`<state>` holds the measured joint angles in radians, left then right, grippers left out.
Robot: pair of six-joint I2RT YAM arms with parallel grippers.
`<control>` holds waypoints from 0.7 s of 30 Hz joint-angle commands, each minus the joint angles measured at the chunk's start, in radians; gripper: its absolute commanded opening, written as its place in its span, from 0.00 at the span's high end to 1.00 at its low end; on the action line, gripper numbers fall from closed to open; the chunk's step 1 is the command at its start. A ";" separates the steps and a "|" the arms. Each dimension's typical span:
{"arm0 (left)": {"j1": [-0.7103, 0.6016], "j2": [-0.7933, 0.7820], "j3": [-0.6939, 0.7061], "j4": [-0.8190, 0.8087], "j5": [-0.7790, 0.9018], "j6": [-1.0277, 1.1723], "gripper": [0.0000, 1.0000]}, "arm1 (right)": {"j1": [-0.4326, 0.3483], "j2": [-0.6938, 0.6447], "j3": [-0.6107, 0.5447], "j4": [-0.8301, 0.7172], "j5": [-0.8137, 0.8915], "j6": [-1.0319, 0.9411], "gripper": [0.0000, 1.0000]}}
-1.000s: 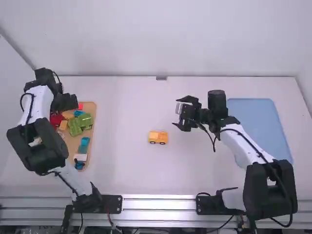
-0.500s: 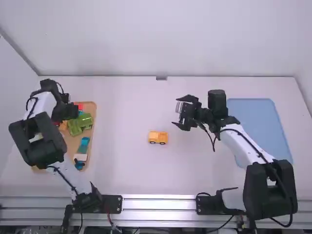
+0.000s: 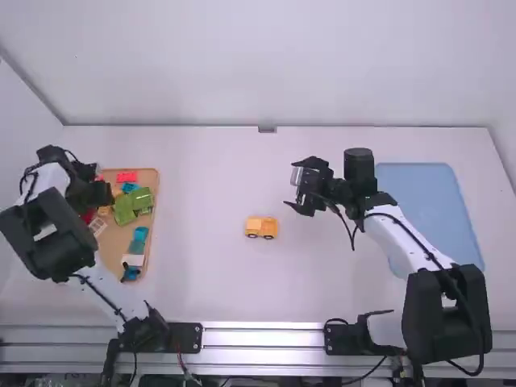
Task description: Assemble lego blocks to make yellow taxi
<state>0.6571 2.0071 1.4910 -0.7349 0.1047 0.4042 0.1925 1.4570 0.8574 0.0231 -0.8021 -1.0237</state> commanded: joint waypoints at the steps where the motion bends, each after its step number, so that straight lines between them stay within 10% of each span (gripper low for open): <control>1: -0.002 0.029 -0.011 -0.009 0.006 0.035 0.37 | -0.001 -0.010 0.019 0.000 -0.012 0.032 0.01; 21: 0.009 0.078 -0.037 0.063 -0.043 0.026 0.46 | -0.001 -0.010 0.019 0.016 -0.013 0.026 0.02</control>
<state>0.6621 2.0792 1.4662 -0.6666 0.0738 0.4347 0.1925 1.4570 0.8574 0.0292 -0.8021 -1.0016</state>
